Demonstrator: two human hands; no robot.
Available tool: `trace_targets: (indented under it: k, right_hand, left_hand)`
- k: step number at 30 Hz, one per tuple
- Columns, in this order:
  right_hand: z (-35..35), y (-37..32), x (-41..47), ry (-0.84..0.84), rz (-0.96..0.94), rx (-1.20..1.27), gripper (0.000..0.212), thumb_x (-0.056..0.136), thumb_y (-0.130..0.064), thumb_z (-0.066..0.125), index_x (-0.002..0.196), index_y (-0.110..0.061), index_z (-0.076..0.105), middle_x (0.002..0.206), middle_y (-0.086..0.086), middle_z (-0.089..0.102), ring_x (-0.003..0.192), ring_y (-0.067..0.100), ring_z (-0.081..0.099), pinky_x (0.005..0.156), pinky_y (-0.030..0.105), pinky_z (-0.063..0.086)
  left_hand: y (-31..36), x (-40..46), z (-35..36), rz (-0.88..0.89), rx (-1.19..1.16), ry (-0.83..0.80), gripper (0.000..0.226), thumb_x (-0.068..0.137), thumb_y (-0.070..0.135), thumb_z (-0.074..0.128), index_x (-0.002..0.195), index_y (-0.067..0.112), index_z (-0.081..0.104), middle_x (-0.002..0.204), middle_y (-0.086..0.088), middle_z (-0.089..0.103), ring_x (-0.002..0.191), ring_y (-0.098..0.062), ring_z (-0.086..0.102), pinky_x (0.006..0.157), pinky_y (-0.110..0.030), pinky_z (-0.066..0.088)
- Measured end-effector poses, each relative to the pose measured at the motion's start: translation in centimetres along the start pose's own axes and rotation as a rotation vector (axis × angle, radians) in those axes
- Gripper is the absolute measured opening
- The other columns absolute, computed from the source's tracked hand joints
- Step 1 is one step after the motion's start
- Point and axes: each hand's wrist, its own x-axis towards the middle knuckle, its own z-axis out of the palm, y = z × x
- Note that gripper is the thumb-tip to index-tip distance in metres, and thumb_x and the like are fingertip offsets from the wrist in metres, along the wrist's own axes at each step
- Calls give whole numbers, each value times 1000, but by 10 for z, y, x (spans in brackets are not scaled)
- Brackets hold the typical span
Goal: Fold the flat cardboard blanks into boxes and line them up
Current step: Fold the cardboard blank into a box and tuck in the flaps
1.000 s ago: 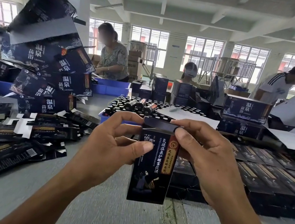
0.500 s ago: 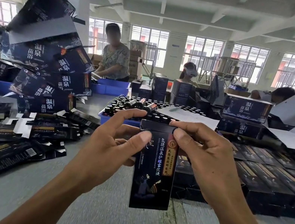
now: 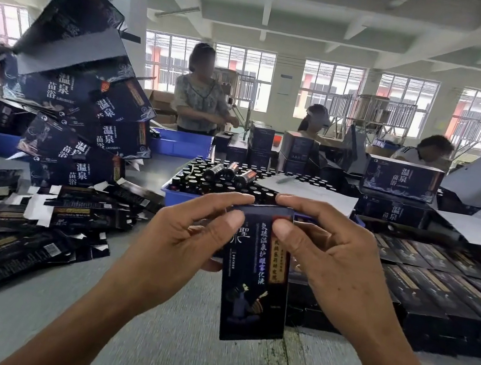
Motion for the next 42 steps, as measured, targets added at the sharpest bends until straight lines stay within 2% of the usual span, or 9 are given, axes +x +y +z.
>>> trace_targets:
  k: [10, 14, 20, 24, 28, 30, 32, 37, 42]
  right_hand:
    - [2, -2, 1, 61, -46, 4, 19, 87, -23, 72, 99, -37, 75, 102, -24, 73, 92, -4, 70, 68, 7, 52]
    - [0, 4, 2, 126, -32, 36, 16, 90, -24, 71, 104, -30, 74, 94, -19, 76, 87, 2, 73, 67, 12, 54]
    - [-17, 5, 10, 326, -38, -31, 15, 91, -34, 67, 104, -40, 72, 106, -15, 74, 100, 6, 71, 82, 28, 58]
    - [-29, 0, 10, 408, -65, -34, 13, 94, -30, 68, 99, -41, 71, 101, -14, 75, 95, 8, 73, 81, 33, 56]
    - [-10, -1, 2, 97, 22, -365, 28, 85, -55, 65, 112, -50, 61, 102, -37, 64, 94, -13, 62, 73, 10, 51]
    - [13, 4, -6, -152, 36, -552, 52, 85, -60, 66, 131, -54, 44, 119, -42, 51, 109, -12, 51, 97, 26, 46]
    - [35, 13, -14, -296, 3, -722, 68, 86, -63, 64, 144, -50, 30, 151, -26, 35, 127, -1, 38, 112, 35, 32]
    - [58, 27, -23, -300, -75, -747, 74, 84, -71, 60, 145, -45, 27, 165, -15, 12, 141, 18, 37, 111, 42, 36]
    - [71, 40, -29, -341, -56, -853, 61, 85, -66, 51, 139, -42, 34, 161, -12, 27, 131, 22, 48, 101, 43, 47]
  left_hand:
    - [-2, 1, 0, 34, -13, 15, 32, 85, 45, 61, 116, 46, 69, 111, 15, 72, 99, -11, 72, 73, -32, 63]
    - [-5, 1, 0, 22, 31, -73, 45, 85, 45, 63, 127, 61, 51, 117, 23, 67, 101, -7, 71, 75, -25, 60]
    - [-17, 7, -8, -60, 152, 17, 38, 92, 36, 63, 113, 66, 51, 104, 19, 69, 90, -2, 71, 67, -24, 61]
    - [-26, 15, -19, -164, 76, 172, 33, 94, 24, 65, 117, 47, 57, 98, 4, 72, 86, -14, 74, 63, -30, 61]
    - [-28, 17, -24, -169, 39, 281, 27, 95, 30, 65, 116, 44, 57, 97, -2, 73, 81, -15, 75, 56, -25, 58]
    - [-30, 18, -25, -199, 27, 310, 24, 97, 31, 63, 118, 40, 54, 98, -7, 72, 79, -18, 75, 55, -25, 57]
    - [-33, 19, -27, -240, 38, 321, 25, 98, 29, 62, 120, 35, 52, 100, -11, 70, 77, -18, 75, 55, -26, 58]
    - [-41, 23, -32, -412, 62, 227, 28, 97, 29, 64, 122, 36, 52, 100, -13, 70, 70, -21, 75, 54, -30, 58]
    - [-52, 21, -35, -503, 183, 79, 35, 97, 38, 63, 129, 36, 48, 90, -5, 73, 67, -22, 75, 55, -34, 61]
